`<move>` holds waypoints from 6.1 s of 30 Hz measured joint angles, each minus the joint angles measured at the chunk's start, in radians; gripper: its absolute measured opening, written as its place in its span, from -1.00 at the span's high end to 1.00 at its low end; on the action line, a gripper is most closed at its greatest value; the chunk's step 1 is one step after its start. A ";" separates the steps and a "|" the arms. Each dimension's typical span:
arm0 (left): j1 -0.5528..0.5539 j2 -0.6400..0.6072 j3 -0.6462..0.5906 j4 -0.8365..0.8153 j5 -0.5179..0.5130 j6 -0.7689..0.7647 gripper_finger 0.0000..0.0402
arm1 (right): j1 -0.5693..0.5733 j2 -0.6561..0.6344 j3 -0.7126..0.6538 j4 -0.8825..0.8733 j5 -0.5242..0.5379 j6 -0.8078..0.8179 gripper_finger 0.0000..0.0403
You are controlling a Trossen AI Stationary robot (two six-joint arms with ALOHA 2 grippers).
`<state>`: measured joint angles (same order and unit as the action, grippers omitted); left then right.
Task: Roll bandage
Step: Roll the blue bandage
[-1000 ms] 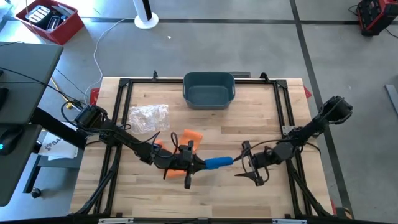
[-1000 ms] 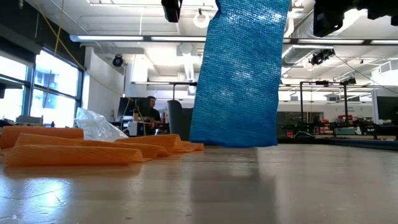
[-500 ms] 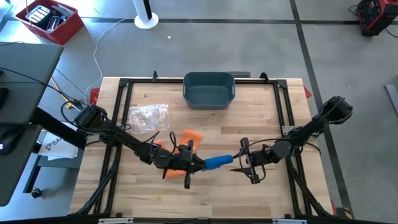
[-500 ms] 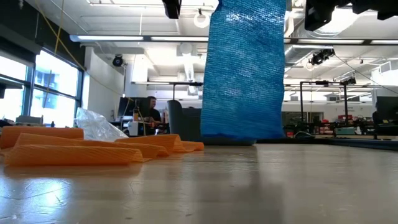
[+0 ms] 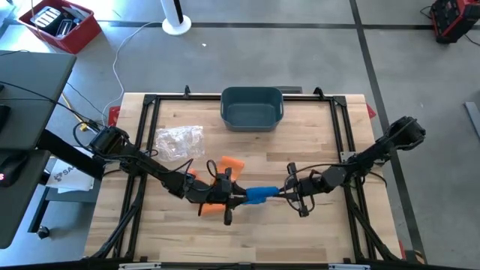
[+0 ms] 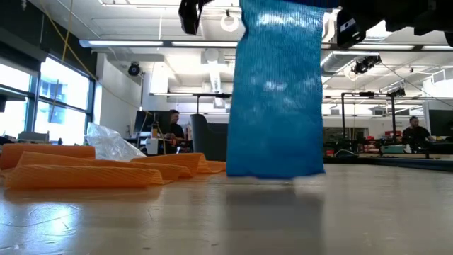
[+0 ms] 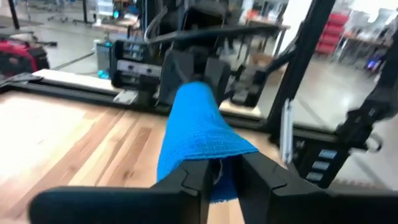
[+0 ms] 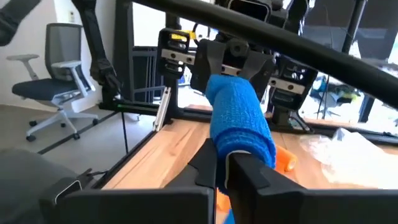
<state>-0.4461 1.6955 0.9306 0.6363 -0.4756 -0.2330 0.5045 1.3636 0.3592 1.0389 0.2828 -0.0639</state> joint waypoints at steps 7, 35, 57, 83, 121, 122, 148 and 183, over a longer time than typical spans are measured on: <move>-0.001 -0.105 0.001 -0.319 -0.038 -0.075 0.54 | -0.001 0.000 -0.017 0.016 0.022 0.035 0.98; -0.040 0.060 0.220 0.177 0.133 0.461 0.53 | 0.000 -0.493 -0.270 0.108 -0.347 0.040 1.00; -0.036 0.166 0.568 -0.225 -0.074 0.633 0.25 | -0.008 -0.507 -0.268 0.148 -0.198 0.085 1.00; 0.032 0.242 0.568 -0.151 -0.129 0.434 0.33 | -0.007 -0.507 -0.269 0.142 -0.206 0.083 1.00; -0.006 0.246 0.755 -0.727 -0.314 0.280 0.34 | -0.006 -0.507 -0.267 0.039 -0.021 0.112 1.00; 0.001 0.246 0.755 -0.727 -0.316 0.280 0.34 | -0.006 -0.507 -0.267 0.038 -0.020 0.113 1.00; 0.057 0.215 0.752 -0.810 -0.209 0.245 0.34 | -0.006 -0.507 -0.267 0.014 -0.011 0.110 1.00; 0.085 0.274 0.751 -0.916 -0.206 0.080 0.97 | -0.009 -0.508 -0.265 -0.324 0.078 0.167 0.44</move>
<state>-0.3615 1.9693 1.6817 -0.2799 -0.6821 -0.1530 0.4958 0.8560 0.0940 0.7145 0.3603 0.1028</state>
